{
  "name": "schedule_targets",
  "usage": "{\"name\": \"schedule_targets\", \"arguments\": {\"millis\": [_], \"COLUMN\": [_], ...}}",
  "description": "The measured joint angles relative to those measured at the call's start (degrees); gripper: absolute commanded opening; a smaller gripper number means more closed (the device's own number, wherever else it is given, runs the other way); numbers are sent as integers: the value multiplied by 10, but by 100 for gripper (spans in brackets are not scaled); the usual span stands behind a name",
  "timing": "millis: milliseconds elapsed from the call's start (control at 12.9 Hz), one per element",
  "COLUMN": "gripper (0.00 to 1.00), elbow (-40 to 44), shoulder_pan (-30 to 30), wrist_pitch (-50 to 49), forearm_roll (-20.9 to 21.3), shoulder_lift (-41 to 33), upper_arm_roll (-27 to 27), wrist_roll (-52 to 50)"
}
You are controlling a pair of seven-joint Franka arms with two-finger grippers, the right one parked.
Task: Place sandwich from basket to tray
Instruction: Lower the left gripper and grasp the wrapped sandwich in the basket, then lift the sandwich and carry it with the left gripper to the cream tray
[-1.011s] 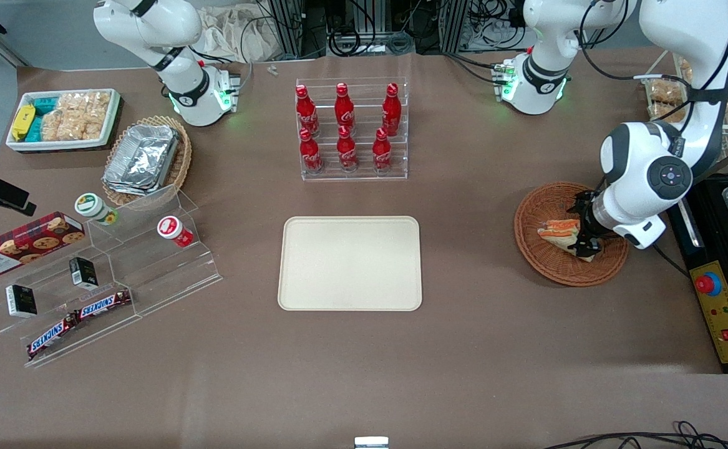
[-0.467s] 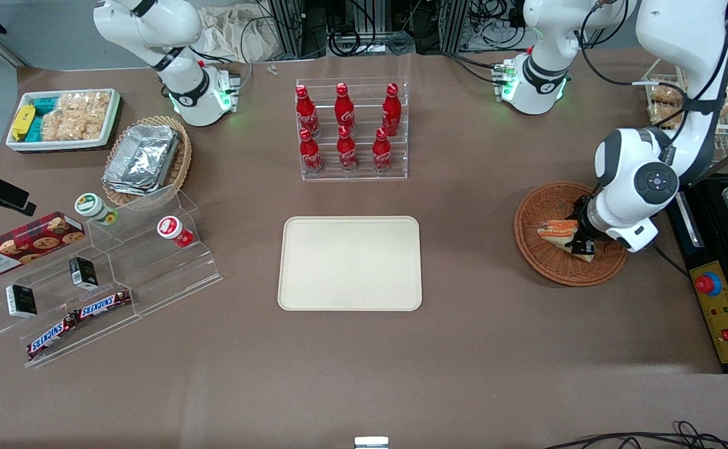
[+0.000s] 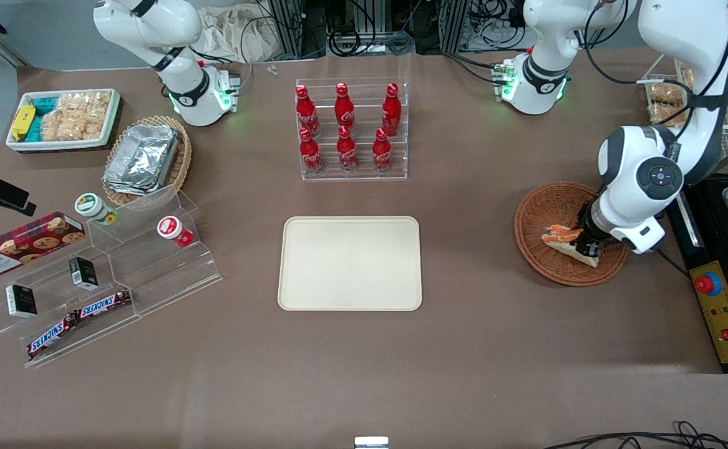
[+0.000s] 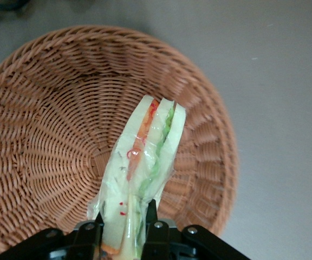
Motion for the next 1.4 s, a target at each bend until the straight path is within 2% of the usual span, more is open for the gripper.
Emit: {"name": "schedule_targets", "arguments": {"millis": [389,700,856,933,1167,1400], "gripper": [0,0,0,0,0,0], "elbow": [199,359,399,409,416,417], "shoulder_pan": [-4,-9,-20,-31,-79,-112], "wrist_pitch": [-273,-386,-389,-382,-303,-191], "forearm_roll": [0,-4,6,9,23,74], "shoulder_lift": [-19,18,55,73,128,214], "upper_arm_roll": [-80,-206,-275,-293,-301,-301], "wrist_roll": [1,17,83,118,180,209]}}
